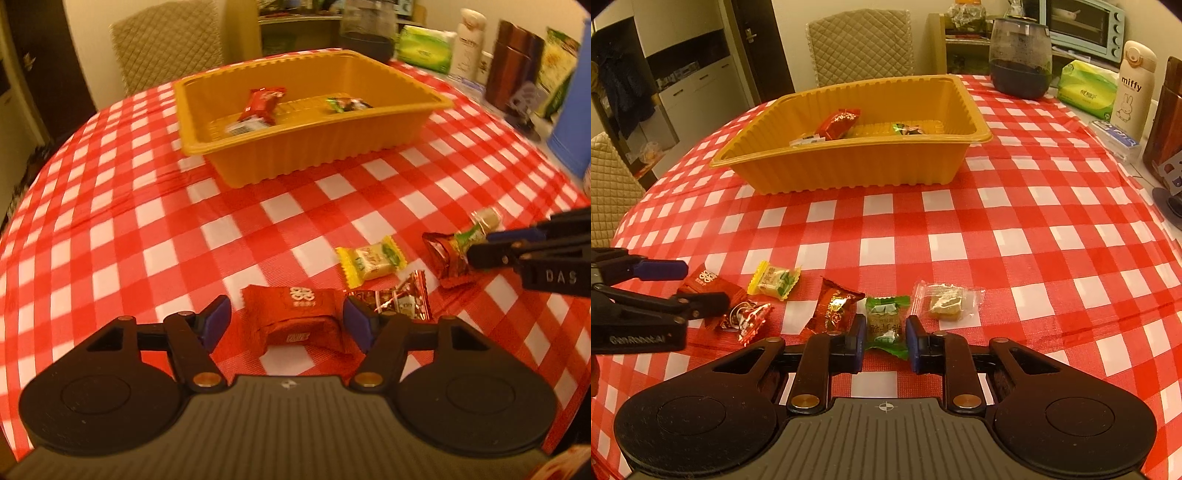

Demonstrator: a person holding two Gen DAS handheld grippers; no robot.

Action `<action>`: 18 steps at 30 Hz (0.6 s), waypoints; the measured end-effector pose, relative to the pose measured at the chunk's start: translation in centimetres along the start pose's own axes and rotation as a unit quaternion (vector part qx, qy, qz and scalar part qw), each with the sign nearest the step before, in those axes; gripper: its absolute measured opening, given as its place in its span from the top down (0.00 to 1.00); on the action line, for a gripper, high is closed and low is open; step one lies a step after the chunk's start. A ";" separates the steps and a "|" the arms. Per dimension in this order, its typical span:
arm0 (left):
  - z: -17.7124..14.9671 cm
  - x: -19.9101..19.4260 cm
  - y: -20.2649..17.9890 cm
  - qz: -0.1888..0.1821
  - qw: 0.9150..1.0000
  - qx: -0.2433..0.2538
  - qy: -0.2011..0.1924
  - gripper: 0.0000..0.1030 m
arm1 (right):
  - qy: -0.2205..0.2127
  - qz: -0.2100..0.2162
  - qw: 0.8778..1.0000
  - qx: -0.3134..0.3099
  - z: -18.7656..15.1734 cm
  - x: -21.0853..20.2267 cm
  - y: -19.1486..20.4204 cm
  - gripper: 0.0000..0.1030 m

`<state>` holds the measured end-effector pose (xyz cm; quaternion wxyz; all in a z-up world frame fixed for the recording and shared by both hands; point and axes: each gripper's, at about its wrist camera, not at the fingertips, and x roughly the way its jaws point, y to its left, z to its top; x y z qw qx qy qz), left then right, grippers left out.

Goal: Organize snacks
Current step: 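Grasp the large red snack packet with the left gripper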

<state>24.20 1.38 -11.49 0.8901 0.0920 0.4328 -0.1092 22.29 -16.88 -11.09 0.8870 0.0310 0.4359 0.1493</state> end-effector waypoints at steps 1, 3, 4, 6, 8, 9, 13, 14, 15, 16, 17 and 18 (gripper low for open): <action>-0.1 0.2 -0.3 0.001 1.000 0.008 0.001 0.40 | 0.000 0.000 1.000 0.001 0.0 0.0 0.0 0.77; -0.3 0.4 -0.7 0.004 1.000 0.017 -0.001 0.41 | -0.001 -0.001 1.000 0.002 -0.1 -0.1 -0.1 0.77; -0.4 0.3 -0.8 0.004 1.000 0.016 -0.002 0.42 | -0.001 -0.001 1.000 0.002 0.0 -0.1 -0.1 0.77; -0.4 0.2 -0.8 0.001 1.000 0.011 -0.004 0.56 | -0.002 -0.001 1.000 0.003 0.0 -0.1 -0.1 0.77; -0.5 -0.1 -0.8 0.005 1.000 0.007 -0.007 0.61 | -0.003 -0.002 1.000 0.004 -0.1 -0.2 -0.2 0.77; -0.5 -0.3 -0.7 0.005 1.000 0.002 -0.007 0.63 | -0.004 -0.002 1.000 0.005 0.0 -0.3 -0.2 0.77; -0.9 -1.2 -0.3 0.007 1.000 -0.023 -0.011 0.66 | -0.007 -0.002 1.000 0.005 0.1 -0.6 -0.2 0.77; -1.0 -1.6 -0.2 0.008 0.999 -0.029 -0.011 0.66 | -0.009 -0.002 1.000 0.006 0.1 -0.7 -0.1 0.78; -1.1 -1.9 -0.1 0.008 0.999 -0.037 -0.012 0.66 | -0.010 -0.002 1.000 0.006 0.1 -0.9 -0.1 0.86; -1.2 -2.3 0.0 0.009 0.999 -0.044 -0.013 0.66 | -0.011 -0.003 1.000 0.005 0.2 -1.1 0.0 0.89; -1.4 -2.7 0.0 0.009 0.999 -0.050 -0.015 0.66 | -0.013 -0.003 1.000 0.006 0.2 -1.2 0.0 0.89; -1.5 -3.0 0.1 0.010 0.998 -0.056 -0.016 0.66 | -0.014 -0.003 1.000 0.007 0.2 -1.4 0.0 0.89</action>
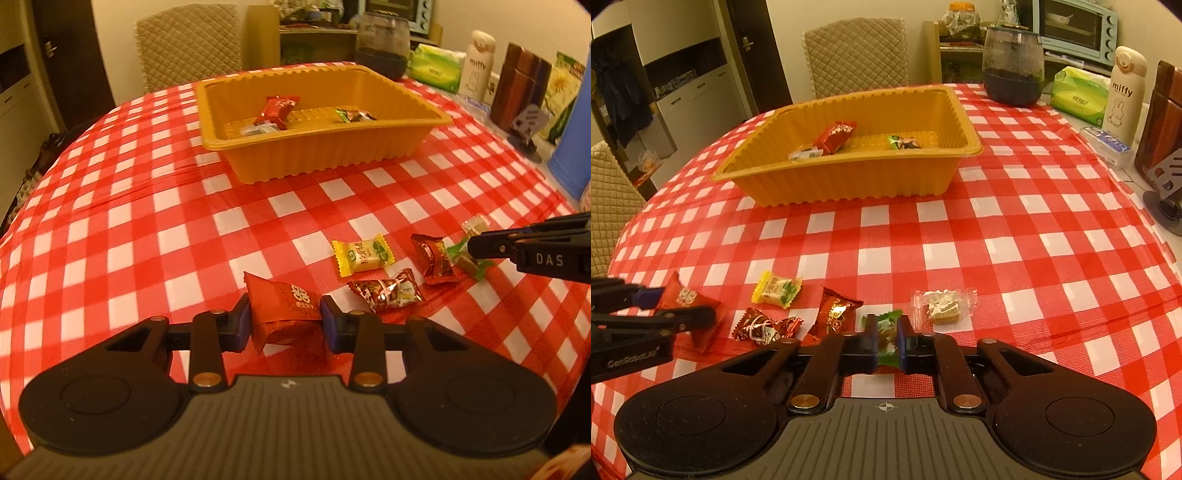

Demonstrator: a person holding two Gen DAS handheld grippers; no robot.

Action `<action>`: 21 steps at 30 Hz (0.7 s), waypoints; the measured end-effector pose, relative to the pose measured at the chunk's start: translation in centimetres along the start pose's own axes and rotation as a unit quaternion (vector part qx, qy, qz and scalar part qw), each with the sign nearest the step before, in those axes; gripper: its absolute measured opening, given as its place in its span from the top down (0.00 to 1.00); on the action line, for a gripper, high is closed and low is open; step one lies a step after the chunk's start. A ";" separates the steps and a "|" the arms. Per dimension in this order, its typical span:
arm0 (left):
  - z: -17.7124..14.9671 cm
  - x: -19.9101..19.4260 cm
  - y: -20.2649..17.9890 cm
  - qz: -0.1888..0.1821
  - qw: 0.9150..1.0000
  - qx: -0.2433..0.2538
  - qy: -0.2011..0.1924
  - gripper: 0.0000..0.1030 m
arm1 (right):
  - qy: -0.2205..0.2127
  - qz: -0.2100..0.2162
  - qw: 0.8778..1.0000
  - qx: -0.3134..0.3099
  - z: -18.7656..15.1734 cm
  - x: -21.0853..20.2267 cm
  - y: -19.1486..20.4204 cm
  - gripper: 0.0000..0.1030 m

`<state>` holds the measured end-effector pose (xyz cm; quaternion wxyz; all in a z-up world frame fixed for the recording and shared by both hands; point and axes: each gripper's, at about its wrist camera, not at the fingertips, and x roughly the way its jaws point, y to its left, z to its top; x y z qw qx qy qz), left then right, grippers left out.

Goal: Organize snacks
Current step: 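Grasp the large red snack packet with the left gripper, then carry the red packet and green candy over the orange tray with both grippers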

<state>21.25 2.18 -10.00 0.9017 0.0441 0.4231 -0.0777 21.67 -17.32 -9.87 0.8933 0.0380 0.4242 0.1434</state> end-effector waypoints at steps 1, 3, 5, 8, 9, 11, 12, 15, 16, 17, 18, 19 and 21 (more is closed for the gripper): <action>-0.1 -0.3 0.1 0.001 1.000 -0.006 0.000 0.67 | -0.001 0.001 1.000 0.000 0.0 -0.2 0.0 0.90; -0.4 -1.0 0.2 0.001 1.000 -0.019 0.000 0.67 | -0.003 0.002 1.000 0.000 0.1 -0.5 0.1 0.91; -0.6 -1.6 0.3 0.000 1.000 -0.029 0.000 0.67 | -0.004 0.003 1.000 0.003 -0.1 -0.7 0.1 0.91; -1.0 -2.6 0.1 0.000 0.999 -0.034 -0.005 0.67 | 0.001 0.005 1.000 0.005 -0.6 -0.8 -0.3 0.91; -1.2 -2.9 0.1 -0.001 0.999 -0.036 -0.006 0.67 | -0.001 0.004 1.000 0.007 -0.8 -1.0 -0.4 0.91; -1.4 -3.3 0.1 0.000 0.999 -0.040 -0.007 0.67 | 0.000 0.002 1.000 0.006 -1.1 -1.2 -0.7 0.89; -1.5 -3.4 0.1 -0.001 0.999 -0.043 -0.006 0.67 | 0.000 0.003 1.000 0.003 -1.3 -1.2 -0.7 0.83; -1.7 -3.5 0.1 -0.003 0.999 -0.047 -0.003 0.67 | -0.008 0.007 1.000 -0.008 -1.5 -1.4 -0.7 0.57; -1.7 -3.4 0.1 -0.003 0.999 -0.047 -0.002 0.67 | -0.010 0.009 1.000 -0.009 -1.5 -1.3 -0.7 0.57; -1.7 -3.4 0.1 -0.005 0.999 -0.048 -0.002 0.67 | -0.009 0.010 1.000 -0.011 -1.4 -1.2 -0.6 0.57; -1.6 -3.3 0.1 -0.005 0.999 -0.048 -0.002 0.67 | -0.007 0.008 1.000 -0.014 -1.3 -0.9 -0.5 0.57; -1.6 -3.3 0.0 -0.006 0.999 -0.049 -0.002 0.67 | -0.005 0.007 1.000 -0.018 -1.3 -0.6 -0.4 0.57; -1.5 -3.2 0.1 -0.007 0.999 -0.051 -0.002 0.67 | 0.000 0.004 1.000 -0.025 -1.2 0.0 -0.3 0.58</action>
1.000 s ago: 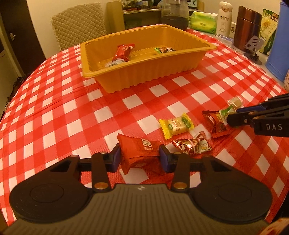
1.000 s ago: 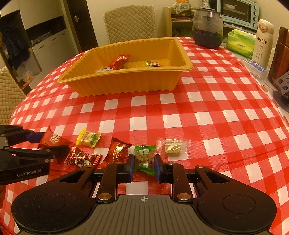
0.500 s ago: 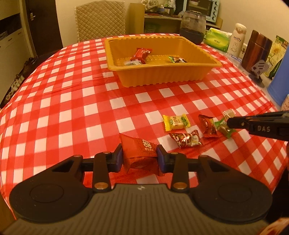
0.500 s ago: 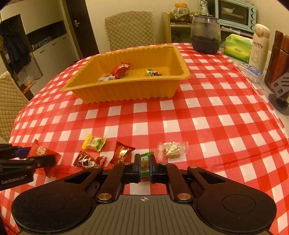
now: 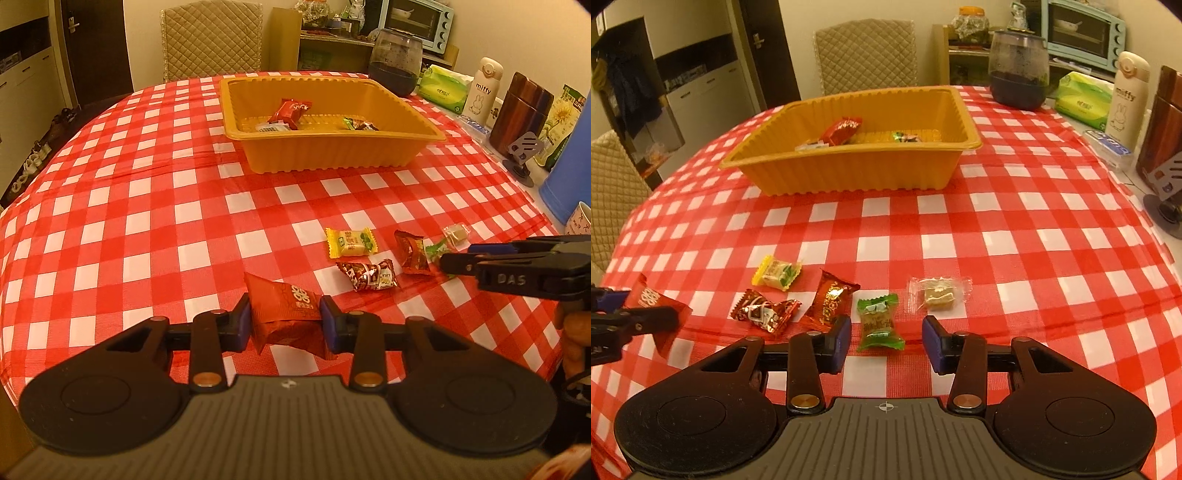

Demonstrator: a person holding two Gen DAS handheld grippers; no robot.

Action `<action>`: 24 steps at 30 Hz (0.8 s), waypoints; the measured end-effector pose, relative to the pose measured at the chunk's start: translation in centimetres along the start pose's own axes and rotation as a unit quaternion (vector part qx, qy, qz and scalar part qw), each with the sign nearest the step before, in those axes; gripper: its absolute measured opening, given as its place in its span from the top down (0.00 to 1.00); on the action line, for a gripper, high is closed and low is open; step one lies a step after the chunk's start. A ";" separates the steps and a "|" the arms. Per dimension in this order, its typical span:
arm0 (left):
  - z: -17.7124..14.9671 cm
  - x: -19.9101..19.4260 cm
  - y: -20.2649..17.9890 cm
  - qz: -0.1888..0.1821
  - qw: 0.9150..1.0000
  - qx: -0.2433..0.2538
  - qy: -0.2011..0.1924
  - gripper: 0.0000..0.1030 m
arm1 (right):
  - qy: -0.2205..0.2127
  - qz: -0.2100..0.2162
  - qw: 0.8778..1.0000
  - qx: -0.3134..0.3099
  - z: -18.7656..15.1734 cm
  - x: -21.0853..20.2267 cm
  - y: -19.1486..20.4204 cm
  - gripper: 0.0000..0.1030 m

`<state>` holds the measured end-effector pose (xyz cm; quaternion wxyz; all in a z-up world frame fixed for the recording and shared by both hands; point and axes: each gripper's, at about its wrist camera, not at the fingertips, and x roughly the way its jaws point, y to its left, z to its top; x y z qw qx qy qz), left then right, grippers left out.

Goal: Organize snacks
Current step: 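Carry the red packet and green candy over the orange tray with both grippers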

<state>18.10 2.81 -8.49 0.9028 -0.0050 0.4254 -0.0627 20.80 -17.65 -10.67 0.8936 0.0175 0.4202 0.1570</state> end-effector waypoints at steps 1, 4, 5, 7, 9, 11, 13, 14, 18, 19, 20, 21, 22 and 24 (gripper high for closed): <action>0.0 0.0 0.0 0.000 1.000 0.000 0.000 0.67 | 0.003 -0.003 1.000 -0.006 0.0 0.3 0.1 0.58; 0.2 0.1 0.1 0.000 1.000 -0.003 0.000 0.67 | 0.011 -0.004 1.000 -0.027 -0.1 1.0 0.6 0.73; 0.2 0.1 0.1 0.000 1.000 -0.004 0.000 0.67 | 0.009 -0.010 0.999 -0.039 -0.3 1.1 0.8 0.74; 0.3 0.1 0.1 0.000 1.000 -0.004 0.000 0.67 | 0.008 -0.011 0.999 -0.045 -0.4 1.1 1.0 0.76; 0.3 0.0 0.1 0.000 1.000 -0.005 -0.001 0.67 | 0.004 -0.012 0.999 -0.040 -0.5 0.8 1.0 0.76; 0.3 -0.3 0.0 -0.001 1.000 -0.008 -0.003 0.67 | 0.000 -0.013 0.999 -0.038 -0.6 0.3 1.1 0.76; 0.4 -0.6 -0.1 0.000 1.000 -0.010 -0.005 0.67 | -0.006 -0.014 0.999 -0.037 -0.5 -0.4 1.2 0.76; 0.4 -0.8 -0.1 0.000 1.000 -0.011 -0.006 0.67 | -0.010 -0.014 0.999 -0.035 -0.5 -0.8 1.3 0.77; 0.5 -1.8 -0.4 -0.001 1.000 -0.014 -0.014 0.67 | -0.021 -0.008 0.999 -0.025 -0.2 -2.5 1.4 0.77; 0.6 -2.1 -0.4 -0.002 1.000 -0.015 -0.016 0.67 | -0.024 -0.008 0.999 -0.025 -0.1 -3.0 1.5 0.77; 0.6 -2.4 -0.5 -0.003 1.000 -0.016 -0.018 0.67 | -0.026 -0.007 0.999 -0.024 0.0 -3.4 1.6 0.77; 0.6 -2.7 -0.5 -0.003 1.000 -0.018 -0.020 0.67 | -0.029 -0.006 0.999 -0.023 0.1 -3.8 1.7 0.77; 0.6 -3.0 -0.6 -0.004 1.000 -0.020 -0.022 0.67 | -0.033 -0.005 0.999 -0.024 0.1 -4.3 1.8 0.77; 0.7 -3.6 -0.8 -0.005 0.999 -0.022 -0.027 0.67 | -0.040 -0.004 0.999 -0.027 0.2 -5.1 2.2 0.77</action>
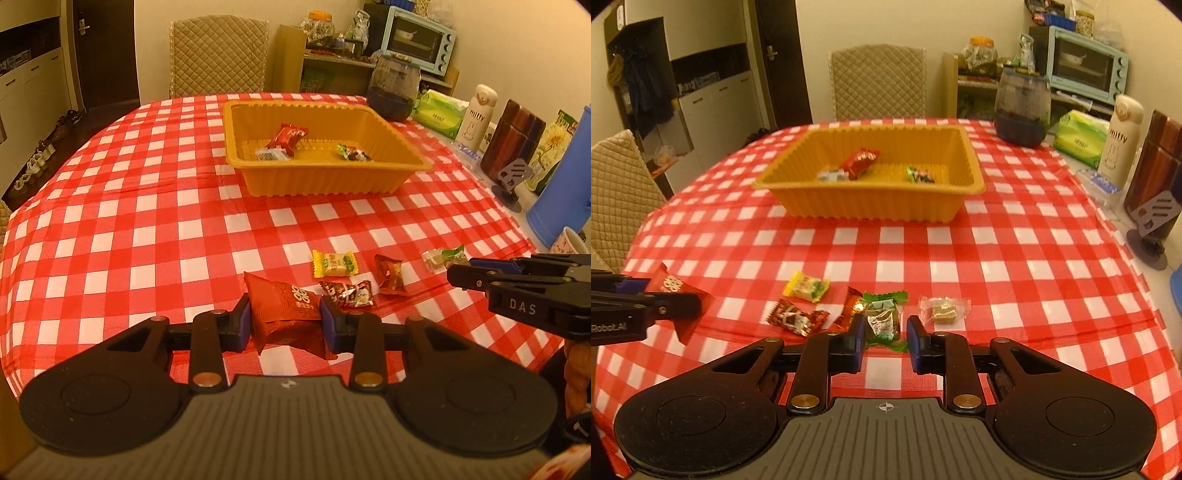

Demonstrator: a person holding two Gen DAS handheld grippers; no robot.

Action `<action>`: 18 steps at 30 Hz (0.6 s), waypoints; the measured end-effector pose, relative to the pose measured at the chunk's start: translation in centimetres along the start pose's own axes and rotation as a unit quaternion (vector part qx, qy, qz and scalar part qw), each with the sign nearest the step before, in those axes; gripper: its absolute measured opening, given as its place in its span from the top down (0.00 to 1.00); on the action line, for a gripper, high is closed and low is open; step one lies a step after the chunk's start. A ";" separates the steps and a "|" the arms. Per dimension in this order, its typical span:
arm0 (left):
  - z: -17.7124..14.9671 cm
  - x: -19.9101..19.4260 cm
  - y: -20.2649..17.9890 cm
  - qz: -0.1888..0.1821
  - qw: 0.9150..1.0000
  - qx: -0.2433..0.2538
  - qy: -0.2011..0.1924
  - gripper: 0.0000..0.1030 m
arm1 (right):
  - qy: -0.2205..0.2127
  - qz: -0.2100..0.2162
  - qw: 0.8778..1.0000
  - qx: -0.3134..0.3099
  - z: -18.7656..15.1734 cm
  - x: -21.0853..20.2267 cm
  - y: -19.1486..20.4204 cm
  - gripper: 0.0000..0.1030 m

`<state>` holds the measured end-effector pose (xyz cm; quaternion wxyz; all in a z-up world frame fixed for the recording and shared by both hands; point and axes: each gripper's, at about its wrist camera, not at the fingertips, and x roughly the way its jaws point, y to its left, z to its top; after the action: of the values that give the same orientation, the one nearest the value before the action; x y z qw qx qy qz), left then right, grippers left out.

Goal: Organize snacks
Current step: 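Carry the red packet and green candy over the orange tray with both grippers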

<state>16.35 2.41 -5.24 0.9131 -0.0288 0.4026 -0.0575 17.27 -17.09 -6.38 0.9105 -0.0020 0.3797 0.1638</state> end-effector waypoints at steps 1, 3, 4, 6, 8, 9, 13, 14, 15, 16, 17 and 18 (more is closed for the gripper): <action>0.0 -0.3 -0.1 0.000 1.000 -0.001 -0.002 0.67 | -0.003 0.001 1.000 -0.001 0.1 -0.4 0.1 0.77; 0.1 -0.9 -0.3 -0.001 1.000 -0.002 -0.007 0.67 | -0.008 0.001 1.000 -0.003 0.1 -1.2 0.4 0.77; 0.2 -1.1 -0.4 -0.002 1.000 -0.003 -0.009 0.67 | -0.010 0.001 1.000 -0.003 0.1 -1.5 0.5 0.77; 0.2 -1.6 -0.6 -0.003 1.000 -0.005 -0.012 0.67 | -0.014 0.001 1.000 -0.005 0.1 -2.1 0.6 0.77; 0.3 -2.0 -0.7 -0.005 1.000 -0.005 -0.015 0.67 | -0.017 0.001 1.000 -0.005 0.1 -2.7 0.7 0.77; 0.4 -2.2 -0.8 -0.006 1.000 -0.006 -0.016 0.67 | -0.019 0.001 1.000 -0.005 0.1 -3.0 0.7 0.77; 0.6 -2.8 -1.1 -0.008 1.000 -0.007 -0.020 0.67 | -0.024 0.000 1.000 -0.005 0.1 -3.9 0.8 0.77; 0.6 -2.9 -1.1 -0.009 1.000 -0.007 -0.021 0.67 | -0.025 0.000 1.000 -0.006 0.0 -4.1 0.9 0.77; 0.6 -3.1 -1.2 -0.009 1.000 -0.007 -0.022 0.67 | -0.026 0.000 1.000 -0.006 0.1 -4.2 0.9 0.77; 0.6 -3.2 -1.2 -0.009 1.000 -0.007 -0.024 0.67 | -0.027 0.001 1.000 -0.006 0.1 -4.3 1.0 0.77; 0.7 -3.3 -1.2 -0.009 1.000 -0.007 -0.024 0.67 | -0.027 0.001 1.000 -0.006 0.1 -4.4 1.0 0.77; 0.7 -3.4 -1.2 -0.008 1.000 -0.007 -0.025 0.67 | -0.028 0.001 1.000 -0.007 0.1 -4.5 1.0 0.77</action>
<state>14.50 1.62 -2.21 0.9222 -0.0399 0.3797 -0.0615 14.05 -17.44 -3.03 0.9205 -0.0032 0.3529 0.1676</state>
